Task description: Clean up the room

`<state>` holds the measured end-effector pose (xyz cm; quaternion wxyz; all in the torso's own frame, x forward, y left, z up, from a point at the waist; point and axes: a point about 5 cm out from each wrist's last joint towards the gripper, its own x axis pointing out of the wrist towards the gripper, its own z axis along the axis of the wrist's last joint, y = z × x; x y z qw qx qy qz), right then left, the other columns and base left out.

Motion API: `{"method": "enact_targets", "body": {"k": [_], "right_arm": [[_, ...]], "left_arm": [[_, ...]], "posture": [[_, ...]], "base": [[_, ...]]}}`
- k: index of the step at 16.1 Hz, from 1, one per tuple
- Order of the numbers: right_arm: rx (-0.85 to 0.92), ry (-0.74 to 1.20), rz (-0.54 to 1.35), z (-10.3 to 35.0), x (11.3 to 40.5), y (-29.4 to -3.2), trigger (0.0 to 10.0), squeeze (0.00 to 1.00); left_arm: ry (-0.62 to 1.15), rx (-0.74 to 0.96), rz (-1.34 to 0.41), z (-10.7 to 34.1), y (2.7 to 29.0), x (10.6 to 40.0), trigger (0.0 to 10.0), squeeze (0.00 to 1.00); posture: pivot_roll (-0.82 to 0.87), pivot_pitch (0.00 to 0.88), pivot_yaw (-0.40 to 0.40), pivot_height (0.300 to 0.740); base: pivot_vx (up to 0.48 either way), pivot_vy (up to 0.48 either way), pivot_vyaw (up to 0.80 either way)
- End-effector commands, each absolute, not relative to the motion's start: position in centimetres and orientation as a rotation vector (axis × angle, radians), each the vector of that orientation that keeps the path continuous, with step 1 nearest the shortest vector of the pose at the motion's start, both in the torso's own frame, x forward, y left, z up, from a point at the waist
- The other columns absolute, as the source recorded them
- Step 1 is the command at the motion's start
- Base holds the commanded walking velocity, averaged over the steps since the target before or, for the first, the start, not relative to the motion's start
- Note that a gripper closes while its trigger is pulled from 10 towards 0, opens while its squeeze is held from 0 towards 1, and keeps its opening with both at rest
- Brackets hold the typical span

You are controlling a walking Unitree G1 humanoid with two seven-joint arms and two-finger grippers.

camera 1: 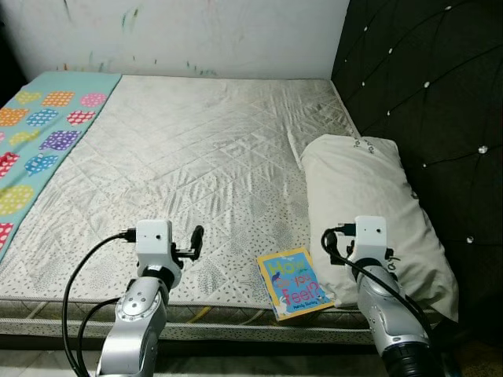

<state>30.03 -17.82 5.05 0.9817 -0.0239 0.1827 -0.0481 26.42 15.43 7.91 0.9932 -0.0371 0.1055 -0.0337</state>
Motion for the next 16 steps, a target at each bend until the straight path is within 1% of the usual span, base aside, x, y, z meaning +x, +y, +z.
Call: {"method": "enact_targets", "body": {"k": [1,3,5,6,7,9,16], "right_arm": [[-0.064,0.387,-0.085,5.0,30.2,-17.6,10.0,0.00],[-0.063,0.405,-0.082,4.8,30.0,-17.6,10.0,0.00],[-0.069,0.415,-0.080,4.6,29.9,-17.6,10.0,0.00],[-0.073,0.417,-0.085,4.6,29.8,-17.7,10.0,0.00],[-0.105,0.404,-0.130,4.7,29.6,-18.1,10.0,0.00],[-0.094,0.384,-0.127,4.9,29.5,-18.1,10.0,0.00],[-0.075,0.377,-0.107,4.9,29.3,-17.9,10.0,0.00]], "left_arm": [[0.228,-0.067,-0.068,7.6,15.4,26.3,10.0,0.00],[0.229,-0.066,-0.068,7.5,15.5,26.2,10.0,0.00],[0.222,-0.058,-0.055,7.3,16.1,25.8,10.0,0.00],[0.221,-0.060,-0.040,7.2,16.4,25.5,10.0,0.00],[0.216,-0.041,0.008,7.1,17.2,25.2,10.0,0.00],[0.212,-0.045,0.030,7.1,17.5,25.0,10.0,0.00],[0.207,-0.048,0.024,7.1,17.1,24.9,10.0,0.00]], "posture": [[-0.07,0.000,-0.026,0.740],[-0.07,0.000,-0.026,0.740],[-0.07,0.000,-0.026,0.740],[-0.07,0.000,-0.026,0.740],[-0.07,0.000,-0.027,0.740],[-0.07,0.000,-0.028,0.740],[-0.07,0.000,-0.025,0.740]], "base": [[0.000,0.000,0.00],[0.000,0.000,0.00],[0.000,0.000,0.00],[0.000,0.000,0.00],[0.000,0.000,0.00],[0.000,0.000,0.00],[0.000,0.000,0.00]]}}
